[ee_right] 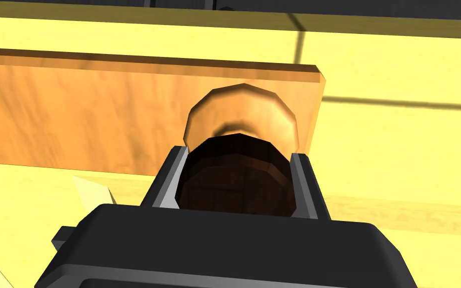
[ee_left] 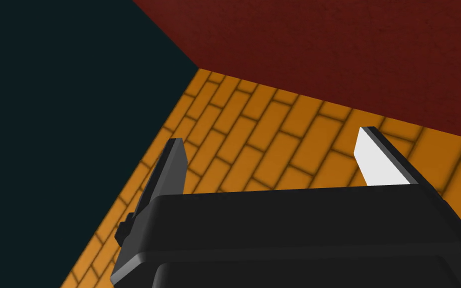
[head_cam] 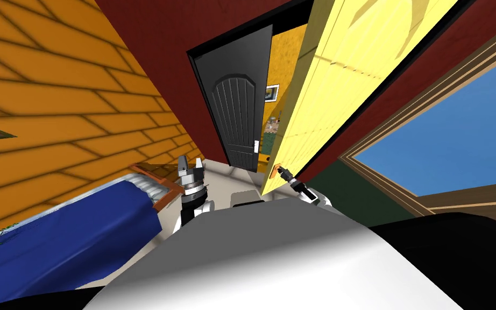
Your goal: Pull the door open
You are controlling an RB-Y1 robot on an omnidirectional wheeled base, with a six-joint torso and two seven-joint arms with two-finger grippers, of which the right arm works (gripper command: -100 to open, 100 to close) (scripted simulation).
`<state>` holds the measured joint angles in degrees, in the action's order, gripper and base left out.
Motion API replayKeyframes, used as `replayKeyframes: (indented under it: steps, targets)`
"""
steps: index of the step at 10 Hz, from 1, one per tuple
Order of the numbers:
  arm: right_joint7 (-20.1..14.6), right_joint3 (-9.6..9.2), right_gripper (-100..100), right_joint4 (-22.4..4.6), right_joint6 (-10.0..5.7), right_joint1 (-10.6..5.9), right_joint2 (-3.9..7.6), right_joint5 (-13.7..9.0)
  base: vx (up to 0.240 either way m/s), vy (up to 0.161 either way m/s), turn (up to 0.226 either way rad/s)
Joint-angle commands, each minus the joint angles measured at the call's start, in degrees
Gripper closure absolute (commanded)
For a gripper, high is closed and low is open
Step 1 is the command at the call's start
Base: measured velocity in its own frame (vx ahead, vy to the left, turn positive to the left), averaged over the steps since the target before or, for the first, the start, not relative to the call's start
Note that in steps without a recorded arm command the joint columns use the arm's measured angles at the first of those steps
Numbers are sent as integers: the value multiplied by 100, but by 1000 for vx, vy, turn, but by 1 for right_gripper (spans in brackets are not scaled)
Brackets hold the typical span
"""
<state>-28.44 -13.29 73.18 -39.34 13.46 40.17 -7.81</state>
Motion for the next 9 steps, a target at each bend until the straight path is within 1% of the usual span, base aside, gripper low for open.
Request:
replayKeyframes:
  steps: [1, 3, 5, 6, 7, 9]
  targets:
    - [-68, -53, 100, -13, -141, 54, 90, 5, -194, -120, 146]
    - [-140, -105, 100, -52, -295, 86, 187, 9, -216, -110, 153]
    - [-196, -146, 100, -81, -416, 111, 263, 12, -193, -98, 101]
    - [-172, -112, 100, -97, -360, 84, 253, 6, -86, -39, 6]
    - [-213, -145, 100, -155, -462, 103, 305, 14, -101, -70, 113]
    - [-251, -177, 100, -200, -565, 111, 353, 19, -167, -111, 144]
